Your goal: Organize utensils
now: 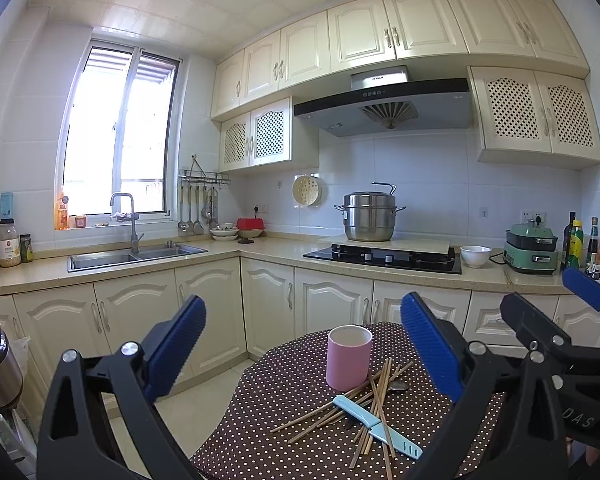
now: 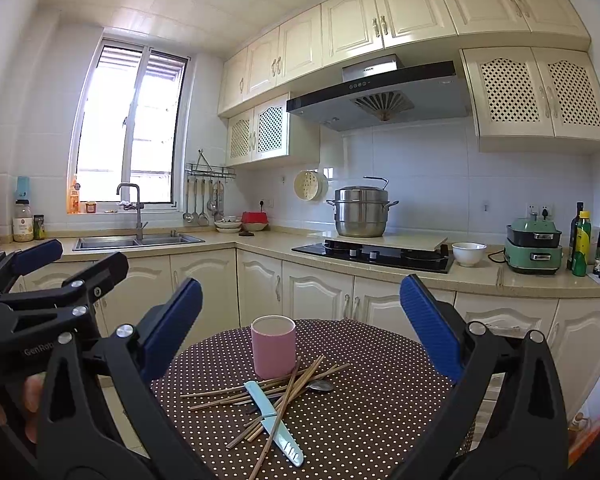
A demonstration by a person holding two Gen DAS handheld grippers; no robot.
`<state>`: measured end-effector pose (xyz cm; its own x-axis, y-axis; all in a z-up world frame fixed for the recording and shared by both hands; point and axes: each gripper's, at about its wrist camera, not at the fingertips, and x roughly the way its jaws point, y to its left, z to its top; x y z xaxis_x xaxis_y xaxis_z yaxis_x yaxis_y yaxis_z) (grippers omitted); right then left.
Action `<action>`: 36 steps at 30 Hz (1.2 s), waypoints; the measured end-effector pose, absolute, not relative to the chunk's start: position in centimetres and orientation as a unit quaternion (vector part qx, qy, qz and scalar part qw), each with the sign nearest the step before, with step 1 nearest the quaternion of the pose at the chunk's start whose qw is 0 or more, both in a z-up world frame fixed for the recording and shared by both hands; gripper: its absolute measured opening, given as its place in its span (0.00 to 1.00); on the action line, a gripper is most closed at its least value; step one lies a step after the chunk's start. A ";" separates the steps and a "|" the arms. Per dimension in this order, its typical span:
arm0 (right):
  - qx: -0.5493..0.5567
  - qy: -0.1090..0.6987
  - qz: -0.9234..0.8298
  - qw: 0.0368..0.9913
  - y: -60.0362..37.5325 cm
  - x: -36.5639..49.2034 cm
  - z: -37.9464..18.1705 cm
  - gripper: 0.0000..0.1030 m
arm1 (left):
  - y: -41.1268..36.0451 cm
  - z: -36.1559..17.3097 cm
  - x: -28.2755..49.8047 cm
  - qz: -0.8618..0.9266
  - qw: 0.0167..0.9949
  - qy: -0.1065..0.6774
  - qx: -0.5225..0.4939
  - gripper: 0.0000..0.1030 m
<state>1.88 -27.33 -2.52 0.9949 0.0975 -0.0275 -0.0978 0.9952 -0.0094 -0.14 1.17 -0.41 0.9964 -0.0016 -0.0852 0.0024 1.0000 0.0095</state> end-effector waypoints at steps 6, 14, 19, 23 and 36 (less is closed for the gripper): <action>-0.004 0.015 0.049 0.999 -27.4 1.9 -2.5 0.94 | 1.3 -0.9 0.2 0.000 0.999 0.045 0.006 0.93; -0.002 0.019 0.048 0.999 -27.5 1.9 -2.7 0.94 | 1.2 -1.0 0.2 -0.002 0.999 0.049 0.009 0.93; 0.000 0.021 0.047 0.999 -27.6 1.9 -2.9 0.94 | 0.7 -0.9 0.3 -0.001 0.999 0.051 0.010 0.93; 0.000 0.022 0.048 0.999 -27.7 1.9 -3.0 0.94 | 0.6 -0.8 0.4 -0.001 0.999 0.053 0.011 0.93; 0.001 0.023 0.047 0.999 -27.7 1.9 -3.1 0.94 | 0.5 -0.7 0.4 -0.001 0.999 0.054 0.011 0.93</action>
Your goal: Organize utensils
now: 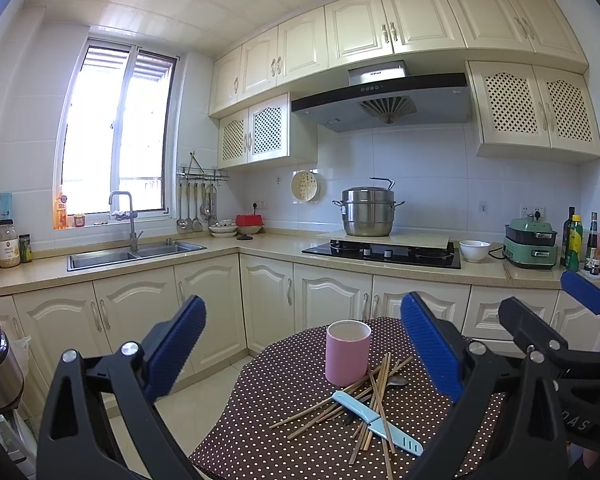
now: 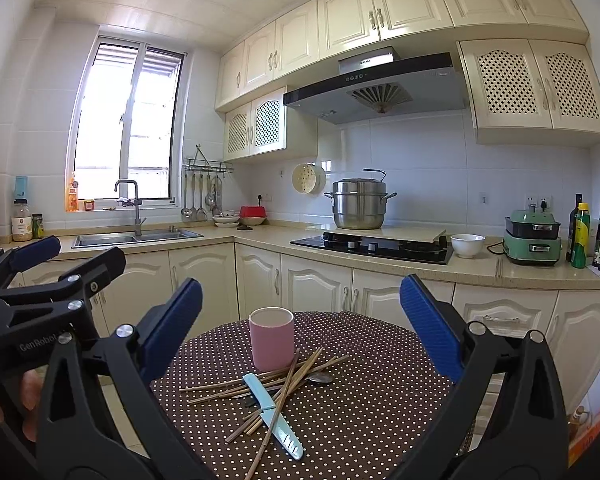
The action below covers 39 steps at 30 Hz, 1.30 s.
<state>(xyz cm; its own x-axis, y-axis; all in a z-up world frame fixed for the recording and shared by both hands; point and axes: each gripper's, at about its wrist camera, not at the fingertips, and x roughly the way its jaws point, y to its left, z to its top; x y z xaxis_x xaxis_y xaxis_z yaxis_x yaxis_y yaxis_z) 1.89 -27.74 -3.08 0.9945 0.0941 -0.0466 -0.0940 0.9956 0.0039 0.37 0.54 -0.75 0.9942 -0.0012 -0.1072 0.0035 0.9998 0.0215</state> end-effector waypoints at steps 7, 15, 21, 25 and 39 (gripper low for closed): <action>0.002 0.025 0.047 0.999 -27.8 1.9 -3.2 0.94 | 0.5 -0.9 0.4 -0.001 0.998 0.055 0.011 0.93; 0.005 0.028 0.051 0.998 -28.0 1.9 -3.3 0.94 | 0.4 -1.0 0.5 -0.001 0.998 0.057 0.011 0.93; 0.008 0.035 0.056 0.998 -28.0 2.4 -3.1 0.94 | 0.3 -1.0 0.5 0.000 0.998 0.058 0.012 0.93; 0.008 0.036 0.057 0.998 -28.0 2.6 -3.2 0.94 | 0.4 -1.0 0.6 0.001 0.998 0.058 0.012 0.93; 0.015 0.069 0.077 0.994 -28.1 4.4 -4.5 0.94 | 0.4 -1.7 2.1 0.008 0.997 0.075 0.017 0.93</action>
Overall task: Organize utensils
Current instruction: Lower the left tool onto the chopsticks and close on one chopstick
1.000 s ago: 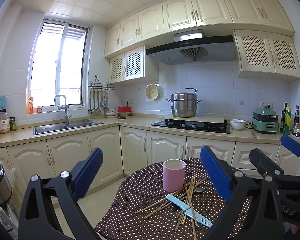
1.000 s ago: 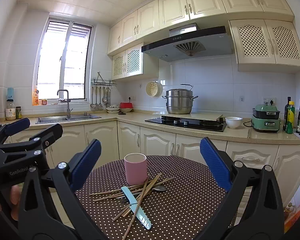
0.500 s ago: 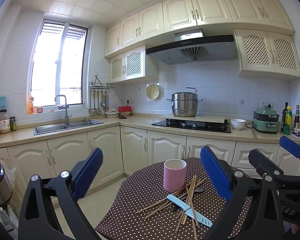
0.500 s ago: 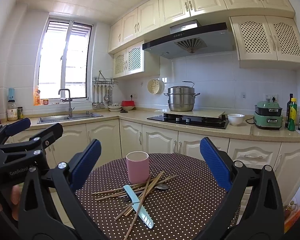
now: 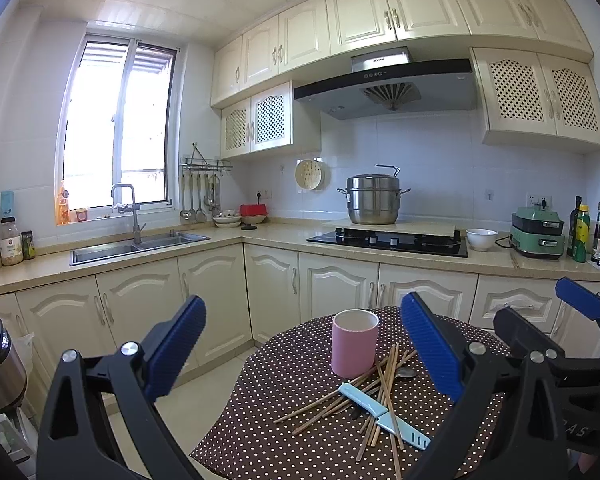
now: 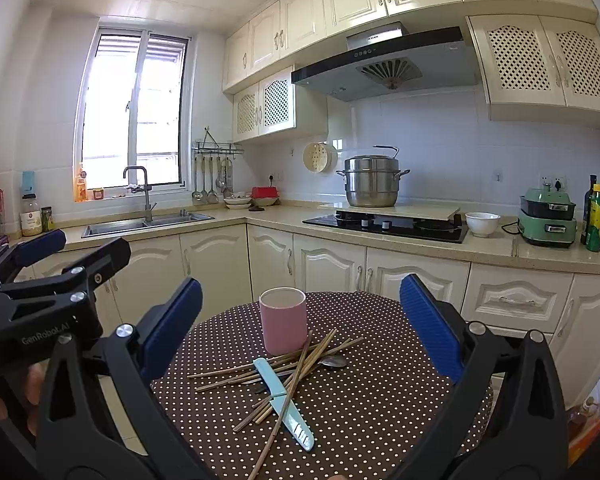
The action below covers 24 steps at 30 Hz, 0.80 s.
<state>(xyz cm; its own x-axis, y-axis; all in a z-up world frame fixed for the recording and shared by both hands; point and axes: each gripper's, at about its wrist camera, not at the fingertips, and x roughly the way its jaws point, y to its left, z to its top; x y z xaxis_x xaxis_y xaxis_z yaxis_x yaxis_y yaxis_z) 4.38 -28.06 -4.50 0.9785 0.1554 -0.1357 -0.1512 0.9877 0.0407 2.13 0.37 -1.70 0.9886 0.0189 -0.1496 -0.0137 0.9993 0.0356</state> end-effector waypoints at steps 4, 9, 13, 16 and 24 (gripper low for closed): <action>0.019 0.075 0.068 0.995 -28.2 5.0 -5.2 0.94 | 0.1 -2.4 3.0 0.010 0.996 0.086 0.023 0.93; 0.029 0.114 0.070 0.991 -28.7 7.0 -6.7 0.94 | -0.2 -3.9 4.9 0.001 0.992 0.121 0.030 0.93; 0.037 0.172 0.061 0.982 -29.4 9.3 -8.8 0.94 | 0.3 -5.9 7.6 -0.041 0.982 0.184 0.009 0.93; 0.027 0.204 0.048 0.977 -29.6 10.7 -10.6 0.94 | 0.3 -7.8 9.8 -0.073 0.969 0.238 -0.004 0.93; 0.036 0.265 0.019 0.963 -31.9 13.3 -14.8 0.94 | -1.7 -13.9 14.2 -0.135 0.928 0.346 -0.016 0.91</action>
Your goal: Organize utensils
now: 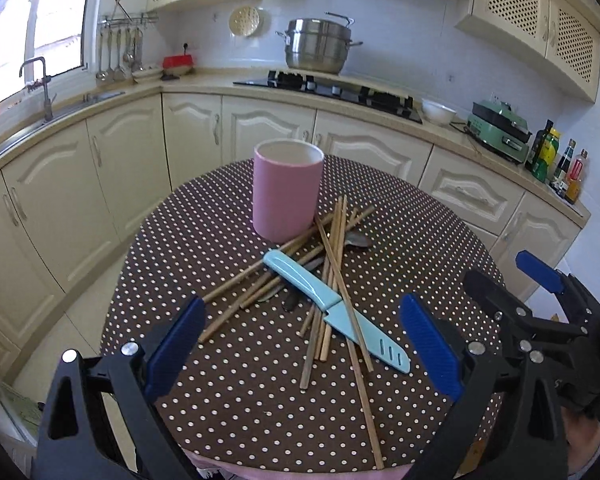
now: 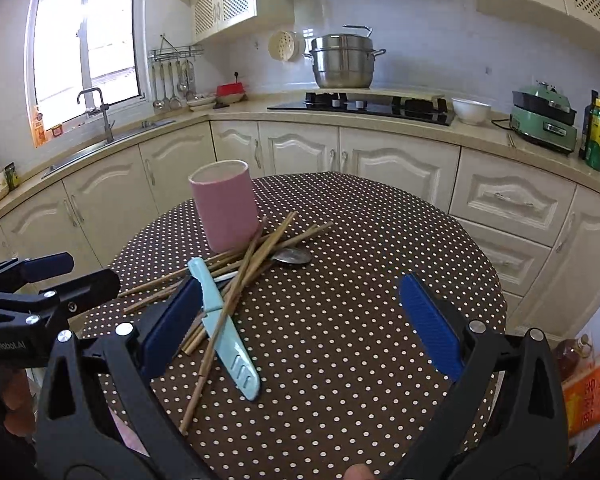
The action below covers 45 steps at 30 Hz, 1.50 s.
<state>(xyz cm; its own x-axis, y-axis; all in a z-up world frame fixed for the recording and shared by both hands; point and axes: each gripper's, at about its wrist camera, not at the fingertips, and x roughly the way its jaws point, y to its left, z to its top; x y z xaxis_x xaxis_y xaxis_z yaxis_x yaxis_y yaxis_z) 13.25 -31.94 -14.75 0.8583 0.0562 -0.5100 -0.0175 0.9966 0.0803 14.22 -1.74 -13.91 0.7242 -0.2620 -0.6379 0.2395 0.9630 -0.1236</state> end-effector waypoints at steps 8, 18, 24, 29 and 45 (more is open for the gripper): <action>0.053 0.300 0.006 0.953 -34.2 15.7 -16.9 0.94 | -4.7 -16.6 19.1 -0.169 0.895 0.412 -0.041 0.57; 0.075 0.330 0.003 0.941 -36.2 19.6 -18.7 0.94 | -8.5 -19.8 25.1 -0.174 0.851 0.495 -0.020 0.17; 0.082 0.342 0.007 0.936 -36.7 21.0 -19.3 0.94 | -10.0 -21.1 27.4 -0.168 0.836 0.522 -0.007 0.12; 0.087 0.350 0.013 0.932 -37.0 21.7 -19.5 0.94 | -11.1 -21.6 28.7 -0.164 0.829 0.535 -0.003 0.11; 0.089 0.376 0.035 0.922 -35.6 22.8 -18.8 0.94 | -8.6 -21.1 25.5 -0.219 0.826 0.517 -0.060 0.05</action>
